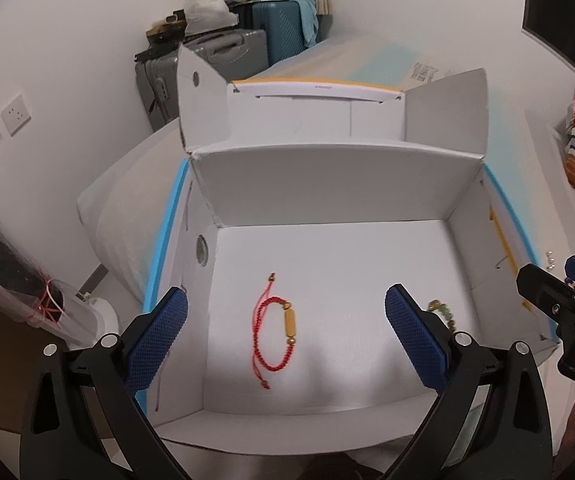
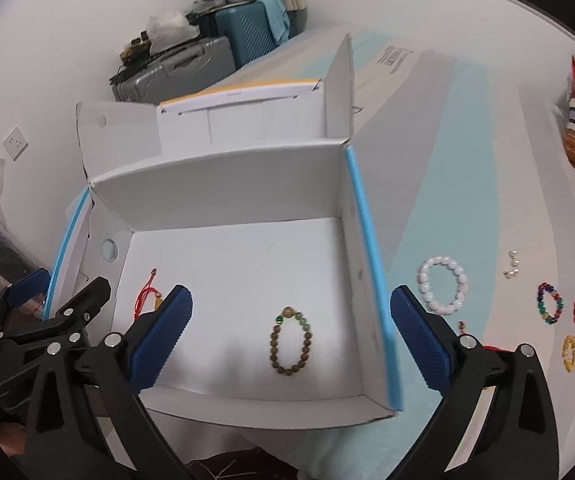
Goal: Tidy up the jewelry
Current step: 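Move both open tools back over the remaining bracelets on the bed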
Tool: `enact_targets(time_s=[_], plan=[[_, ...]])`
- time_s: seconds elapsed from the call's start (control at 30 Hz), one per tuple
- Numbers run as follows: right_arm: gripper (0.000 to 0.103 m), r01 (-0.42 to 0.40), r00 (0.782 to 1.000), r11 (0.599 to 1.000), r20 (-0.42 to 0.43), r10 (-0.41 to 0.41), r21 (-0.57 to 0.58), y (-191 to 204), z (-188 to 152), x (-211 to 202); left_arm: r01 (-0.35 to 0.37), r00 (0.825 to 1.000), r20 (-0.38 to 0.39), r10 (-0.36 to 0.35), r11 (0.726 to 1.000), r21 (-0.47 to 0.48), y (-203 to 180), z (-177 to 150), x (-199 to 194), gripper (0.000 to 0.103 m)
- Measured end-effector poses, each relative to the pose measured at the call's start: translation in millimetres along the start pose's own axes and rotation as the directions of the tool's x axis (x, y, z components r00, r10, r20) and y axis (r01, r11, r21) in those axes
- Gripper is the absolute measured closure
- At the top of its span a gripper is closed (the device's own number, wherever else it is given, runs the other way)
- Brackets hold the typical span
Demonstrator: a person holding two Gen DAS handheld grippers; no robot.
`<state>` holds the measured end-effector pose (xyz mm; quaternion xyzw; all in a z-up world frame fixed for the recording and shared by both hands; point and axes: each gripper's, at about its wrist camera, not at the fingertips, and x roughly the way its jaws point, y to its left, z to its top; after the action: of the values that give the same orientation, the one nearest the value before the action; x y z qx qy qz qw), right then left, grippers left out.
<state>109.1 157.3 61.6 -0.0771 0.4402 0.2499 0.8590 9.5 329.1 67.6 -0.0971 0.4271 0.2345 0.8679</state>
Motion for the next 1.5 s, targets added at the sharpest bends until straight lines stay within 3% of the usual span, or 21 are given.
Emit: enact_targets(time_s=[0.23, 0.37, 0.63, 0.97, 1.5], plan=[[0.008, 0.039, 0.998, 0.999, 0.048, -0.04, 0.02, -28.9, -1.4, -24.4, 0.038, 0.999, 0.023, -0.039, 0.999, 0.027, -31.0, -0.8, -15.2, 0.006], [0.008, 0.068, 0.995, 0.997, 0.069, -0.07, 0.039, -52.8, -2.9, -39.8, 0.111, 0.993, 0.027, -0.112, 0.993, 0.043, -54.3, -0.3, -22.8, 0.006], [0.008, 0.112, 0.986, 0.988, 0.113, -0.123, 0.103, -112.6, -8.1, -72.3, 0.164, 0.983, 0.061, -0.171, 0.98, 0.111, -108.6, -0.7, -42.7, 0.006], [0.008, 0.204, 0.969, 0.965, 0.105, -0.223, 0.166, -196.9, -27.3, -91.0, 0.253, 0.96, 0.052, -0.275, 0.932, 0.261, -213.0, -13.3, -54.0, 0.006], [0.008, 0.275, 0.957, 0.919, 0.009, -0.289, 0.283, -318.9, -77.5, -79.8, 0.341, 0.932, -0.026, -0.361, 0.852, 0.398, -326.1, -52.8, -31.5, 0.006]])
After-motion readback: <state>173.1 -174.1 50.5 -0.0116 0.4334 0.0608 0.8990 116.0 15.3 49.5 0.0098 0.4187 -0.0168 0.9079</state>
